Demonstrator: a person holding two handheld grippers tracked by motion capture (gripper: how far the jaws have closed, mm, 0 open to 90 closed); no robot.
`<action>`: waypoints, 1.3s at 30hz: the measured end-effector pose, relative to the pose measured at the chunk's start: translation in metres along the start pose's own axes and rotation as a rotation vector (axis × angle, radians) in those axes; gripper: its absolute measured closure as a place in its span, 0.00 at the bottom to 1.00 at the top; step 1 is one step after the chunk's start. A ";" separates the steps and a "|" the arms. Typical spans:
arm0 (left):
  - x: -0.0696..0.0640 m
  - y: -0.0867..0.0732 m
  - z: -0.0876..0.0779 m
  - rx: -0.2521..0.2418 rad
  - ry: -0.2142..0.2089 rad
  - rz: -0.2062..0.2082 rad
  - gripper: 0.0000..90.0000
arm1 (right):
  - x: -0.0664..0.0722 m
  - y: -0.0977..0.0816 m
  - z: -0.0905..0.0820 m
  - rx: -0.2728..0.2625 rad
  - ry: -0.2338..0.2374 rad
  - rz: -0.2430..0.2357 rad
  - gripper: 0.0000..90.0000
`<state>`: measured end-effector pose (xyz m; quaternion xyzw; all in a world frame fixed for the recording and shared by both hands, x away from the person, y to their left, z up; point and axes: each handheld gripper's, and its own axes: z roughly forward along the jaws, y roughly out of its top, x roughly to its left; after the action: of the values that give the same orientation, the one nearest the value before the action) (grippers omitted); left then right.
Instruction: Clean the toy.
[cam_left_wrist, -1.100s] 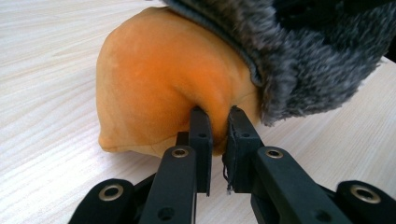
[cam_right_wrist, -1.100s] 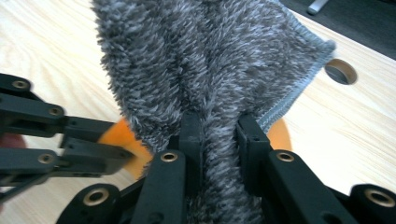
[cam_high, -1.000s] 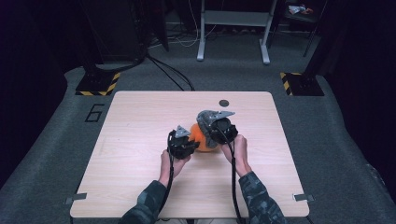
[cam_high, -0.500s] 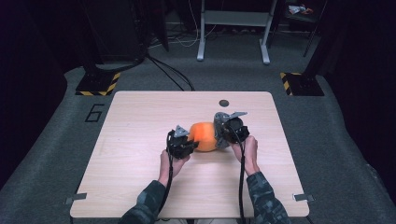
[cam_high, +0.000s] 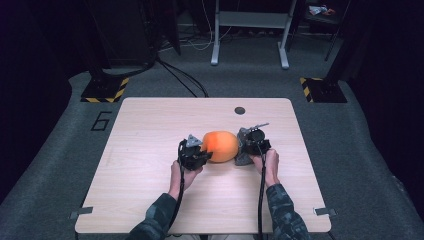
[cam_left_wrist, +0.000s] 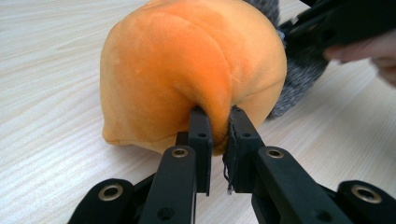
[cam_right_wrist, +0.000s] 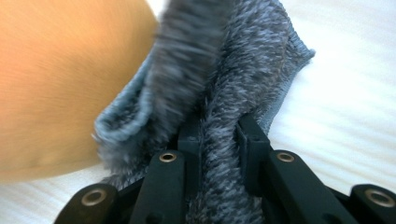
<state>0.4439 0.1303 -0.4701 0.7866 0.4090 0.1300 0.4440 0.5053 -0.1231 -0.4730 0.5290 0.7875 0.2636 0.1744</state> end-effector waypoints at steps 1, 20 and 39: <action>0.000 0.000 0.000 0.001 0.003 0.008 0.91 | 0.000 0.002 -0.008 -0.024 -0.007 -0.003 0.84; -0.002 0.002 -0.001 0.010 0.018 0.022 0.91 | 0.081 0.039 -0.059 -0.180 0.206 -0.180 0.83; -0.002 0.001 0.000 0.003 0.010 0.015 0.91 | 0.053 0.025 -0.050 -0.153 0.060 -0.163 0.83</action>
<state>0.4431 0.1285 -0.4692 0.7897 0.4056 0.1366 0.4396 0.4758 -0.0781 -0.4181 0.4403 0.8103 0.3236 0.2118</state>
